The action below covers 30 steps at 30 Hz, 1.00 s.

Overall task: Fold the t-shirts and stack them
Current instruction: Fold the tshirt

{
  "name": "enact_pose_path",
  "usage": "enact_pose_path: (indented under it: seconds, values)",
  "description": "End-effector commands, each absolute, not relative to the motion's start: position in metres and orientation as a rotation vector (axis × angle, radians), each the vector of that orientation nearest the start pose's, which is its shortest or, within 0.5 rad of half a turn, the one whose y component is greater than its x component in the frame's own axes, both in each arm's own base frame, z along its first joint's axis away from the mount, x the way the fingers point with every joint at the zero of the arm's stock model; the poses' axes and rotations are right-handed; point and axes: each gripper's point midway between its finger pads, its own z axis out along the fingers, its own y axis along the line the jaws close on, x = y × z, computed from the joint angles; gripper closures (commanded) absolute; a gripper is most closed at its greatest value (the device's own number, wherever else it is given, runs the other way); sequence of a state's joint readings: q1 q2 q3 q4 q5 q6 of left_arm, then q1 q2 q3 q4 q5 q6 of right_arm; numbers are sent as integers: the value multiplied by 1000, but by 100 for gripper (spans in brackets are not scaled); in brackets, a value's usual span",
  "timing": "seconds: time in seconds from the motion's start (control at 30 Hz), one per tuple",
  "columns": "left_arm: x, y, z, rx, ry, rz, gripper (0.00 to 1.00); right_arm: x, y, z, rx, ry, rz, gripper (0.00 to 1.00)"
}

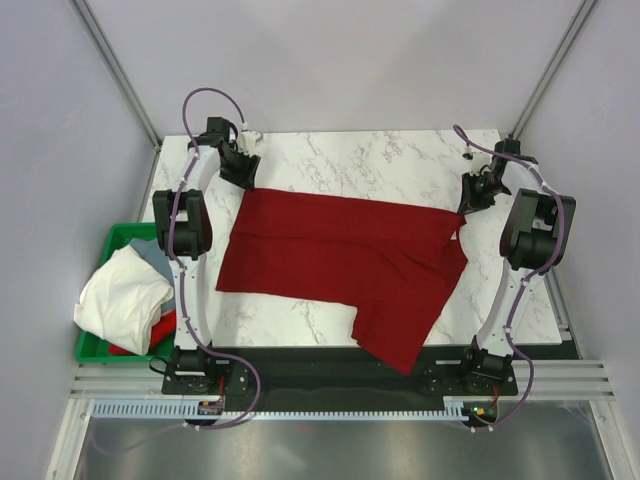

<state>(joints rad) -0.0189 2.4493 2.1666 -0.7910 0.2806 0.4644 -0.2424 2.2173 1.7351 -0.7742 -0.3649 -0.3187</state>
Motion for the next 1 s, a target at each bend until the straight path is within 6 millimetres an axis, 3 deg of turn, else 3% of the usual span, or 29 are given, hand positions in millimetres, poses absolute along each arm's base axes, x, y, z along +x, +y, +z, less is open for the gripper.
enact_pose_path:
  seconds: [0.0,0.17,0.4,0.5,0.57,0.6,0.63,0.7,0.8,0.97]
  values:
    - [557,-54,52,694,2473,-305,41,456,-59,14,-195,2731,400,81]
    - [548,-56,30,697,2529,-328,44,458,-60,17,-201,2721,388,81]
    - [544,-56,15,706,2557,-338,64,457,-60,16,-201,2723,391,88]
    - [543,-58,10,713,2560,-361,81,457,-58,14,-211,2724,403,95]
    - [544,-61,9,733,2559,-367,86,458,-56,14,-222,2722,407,98]
    - [545,-60,7,741,2556,-365,98,459,-57,13,-226,2721,405,100]
    - [548,-60,10,736,2548,-353,98,460,-57,12,-230,2722,399,100]
    - [552,-60,16,731,2529,-353,98,467,-56,19,-242,2702,385,100]
    - [563,-62,42,709,2466,-356,98,481,-63,43,-252,2649,320,100]
    - [576,-77,131,700,2261,-401,98,499,-82,112,-249,2515,164,100]
